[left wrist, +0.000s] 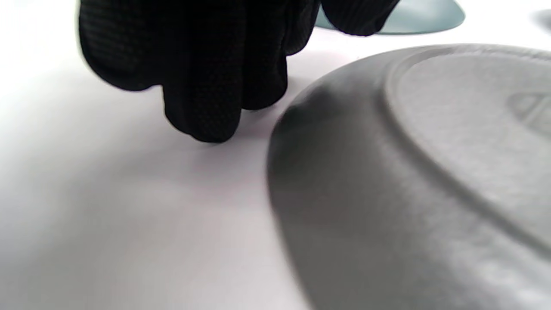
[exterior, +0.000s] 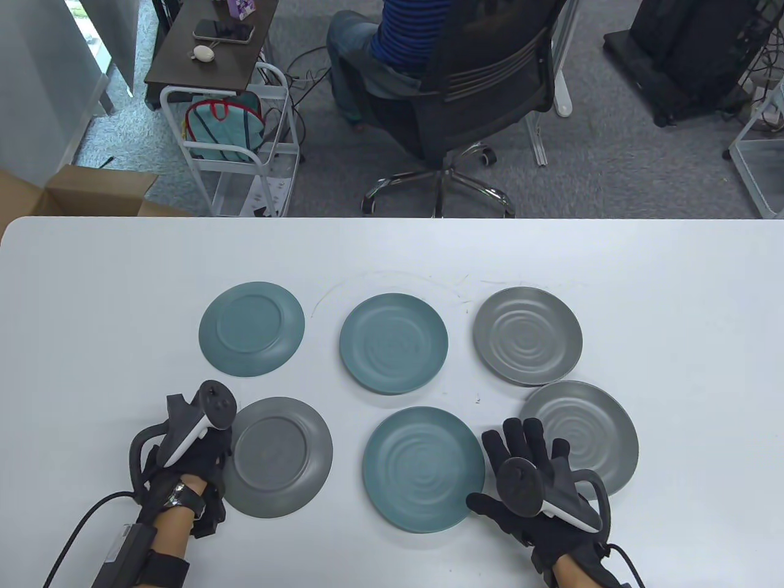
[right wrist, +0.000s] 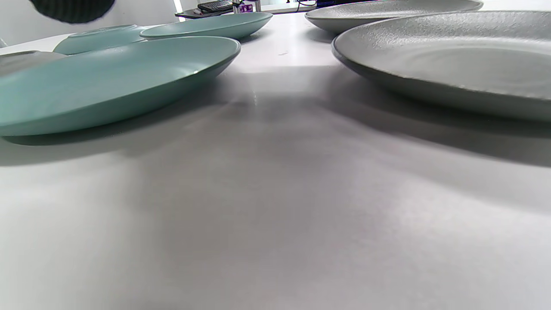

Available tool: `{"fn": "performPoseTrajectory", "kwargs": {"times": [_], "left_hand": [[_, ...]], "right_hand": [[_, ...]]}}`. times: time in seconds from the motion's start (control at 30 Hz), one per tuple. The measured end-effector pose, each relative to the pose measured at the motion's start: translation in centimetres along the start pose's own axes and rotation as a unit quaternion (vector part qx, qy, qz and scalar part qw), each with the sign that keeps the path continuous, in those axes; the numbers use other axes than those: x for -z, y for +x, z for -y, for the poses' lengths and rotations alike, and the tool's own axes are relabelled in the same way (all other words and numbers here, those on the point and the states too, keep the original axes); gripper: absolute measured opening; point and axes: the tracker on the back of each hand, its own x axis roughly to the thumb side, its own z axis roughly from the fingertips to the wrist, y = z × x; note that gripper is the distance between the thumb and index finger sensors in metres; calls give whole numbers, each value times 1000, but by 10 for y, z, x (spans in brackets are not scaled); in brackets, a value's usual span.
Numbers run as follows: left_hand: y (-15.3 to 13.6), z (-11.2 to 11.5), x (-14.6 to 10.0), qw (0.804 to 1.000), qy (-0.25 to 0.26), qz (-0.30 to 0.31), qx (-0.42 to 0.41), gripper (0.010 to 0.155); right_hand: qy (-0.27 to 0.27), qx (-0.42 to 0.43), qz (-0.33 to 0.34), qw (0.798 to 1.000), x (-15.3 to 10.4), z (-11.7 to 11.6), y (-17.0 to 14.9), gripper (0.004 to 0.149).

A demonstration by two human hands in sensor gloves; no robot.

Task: Flip plate to back facing up

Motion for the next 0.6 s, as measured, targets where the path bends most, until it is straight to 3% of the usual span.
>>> {"fn": "performPoseTrajectory", "kwargs": {"times": [0.23,0.4,0.6], "left_hand": [[48,-29,-13,998,15,63,0,73],[115,-49,-13,993,25,118,7,78],[195,-52,-13,984,25,173,25,82]], "right_hand": [[1,1,3,1000,0,0,2,93],[-1,4,6,1000,0,0,3,93],[-10,14,6,1000,-1,2,2,93]]}}
